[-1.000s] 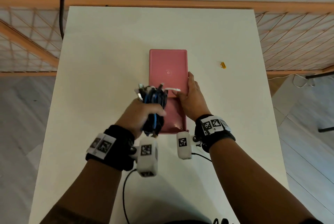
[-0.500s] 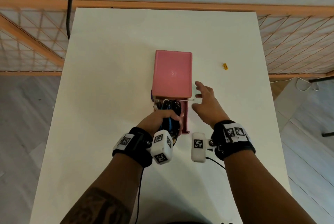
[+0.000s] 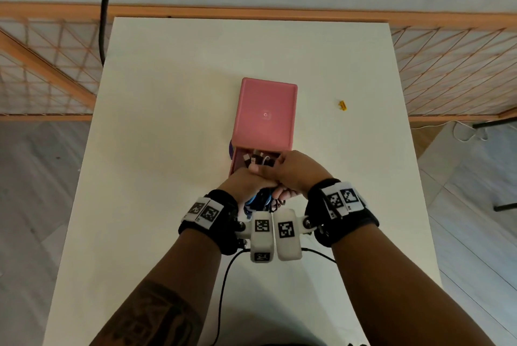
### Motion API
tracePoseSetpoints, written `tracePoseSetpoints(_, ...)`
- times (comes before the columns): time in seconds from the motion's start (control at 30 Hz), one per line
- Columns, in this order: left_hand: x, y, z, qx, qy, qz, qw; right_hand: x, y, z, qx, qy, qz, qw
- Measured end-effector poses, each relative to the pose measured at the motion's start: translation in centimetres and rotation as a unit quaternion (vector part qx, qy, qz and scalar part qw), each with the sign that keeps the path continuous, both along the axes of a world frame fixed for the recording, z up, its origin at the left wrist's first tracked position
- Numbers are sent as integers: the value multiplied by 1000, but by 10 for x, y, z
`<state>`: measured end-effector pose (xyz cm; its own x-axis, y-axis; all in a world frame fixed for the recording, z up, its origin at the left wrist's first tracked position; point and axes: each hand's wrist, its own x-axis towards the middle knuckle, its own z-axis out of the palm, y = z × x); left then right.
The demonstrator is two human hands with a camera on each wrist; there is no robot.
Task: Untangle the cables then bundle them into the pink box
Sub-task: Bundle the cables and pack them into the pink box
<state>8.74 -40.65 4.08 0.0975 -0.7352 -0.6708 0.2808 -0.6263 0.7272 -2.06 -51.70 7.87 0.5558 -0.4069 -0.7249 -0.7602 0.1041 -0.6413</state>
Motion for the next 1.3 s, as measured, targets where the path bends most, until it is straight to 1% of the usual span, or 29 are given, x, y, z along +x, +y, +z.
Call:
tracePoseSetpoints(0.03,2,1,0,-17,-4,7,1000,1,0,-2,-9,3,-1,1000)
tracePoseSetpoints(0.07,3,2,1,-35,11,21,999,2,0,-4,-22,5,-4,1000)
tracePoseSetpoints(0.1,5,4,-1,-59,54,43,996,3,-1,-8,-37,5,-9,999)
tracePoseSetpoints(0.17,6,11,2,-87,164,99,978,5,-3,-14,-68,6,-27,997)
tracePoseSetpoints(0.2,7,14,4,-79,188,120,972,6,-3,-17,-81,7,-34,996)
tracePoseSetpoints(0.23,9,17,4,-64,185,133,972,7,-3,-20,-92,6,-36,995)
tracePoseSetpoints(0.27,10,20,7,-40,149,129,980,7,-2,-22,-103,5,-36,994)
tracePoseSetpoints(0.3,12,21,8,-7,82,113,990,8,-1,-24,-115,7,-36,993)
tracePoseSetpoints(0.33,14,20,9,25,-14,83,996,9,0,-25,-128,10,-37,991)
tracePoseSetpoints(0.37,16,18,9,44,-132,35,990,10,2,-26,-141,15,-39,989)
tracePoseSetpoints(0.4,17,16,8,55,-250,-27,966,10,3,-27,-153,20,-42,987)
tracePoseSetpoints(0.43,17,15,5,59,-361,-83,927,11,5,-29,-161,24,-46,986)
tracePoseSetpoints(0.47,18,14,5,65,-450,-107,884,12,6,-31,-167,27,-52,984)
tracePoseSetpoints(0.5,20,13,5,71,-512,-101,850,14,7,-33,-172,29,-61,983)
tracePoseSetpoints(0.53,23,11,7,66,-555,-76,826,16,9,-34,-177,31,-69,981)
tracePoseSetpoints(0.57,28,11,3,46,-574,-49,816,18,10,-35,-183,35,-75,980)
tracePoseSetpoints(0.6,32,11,0,16,-567,-24,823,19,11,-35,-193,39,-78,977)
tracePoseSetpoints(0.63,35,12,-5,-16,-539,-15,842,20,12,-34,-204,42,-81,975)
tracePoseSetpoints(0.67,37,13,-9,-40,-511,-21,858,20,14,-33,-213,41,-87,972)
tracePoseSetpoints(0.7,38,16,-12,-54,-493,-41,867,21,16,-32,-220,37,-94,970)
tracePoseSetpoints(0.77,41,17,-17,-58,-485,-81,869,21,22,-34,-233,27,-107,966)
tracePoseSetpoints(0.83,47,12,-19,-23,-488,-106,866,22,28,-38,-242,10,-119,963)
tracePoseSetpoints(0.87,51,7,-20,-16,-494,-104,863,22,29,-40,-245,3,-122,962)
tracePoseSetpoints(1.03,60,-11,-17,-10,-495,-6,869,23,22,-41,-248,-21,-144,958)
tracePoseSetpoints(1.1,68,-15,-17,-37,-447,-10,894,24,24,-41,-240,-32,-151,958)
tracePoseSetpoints(1.13,71,-14,-18,-56,-410,-25,910,25,25,-42,-239,-37,-153,958)
tracePoseSetpoints(1.17,73,-12,-18,-64,-385,-48,919,25,25,-42,-240,-44,-155,957)
tracePoseSetpoints(1.23,70,-3,-21,-89,-377,-74,919,27,25,-41,-237,-49,-157,957)
tracePoseSetpoints(1.3,58,8,-24,-99,-371,-51,922,29,27,-42,-232,-48,-157,959)
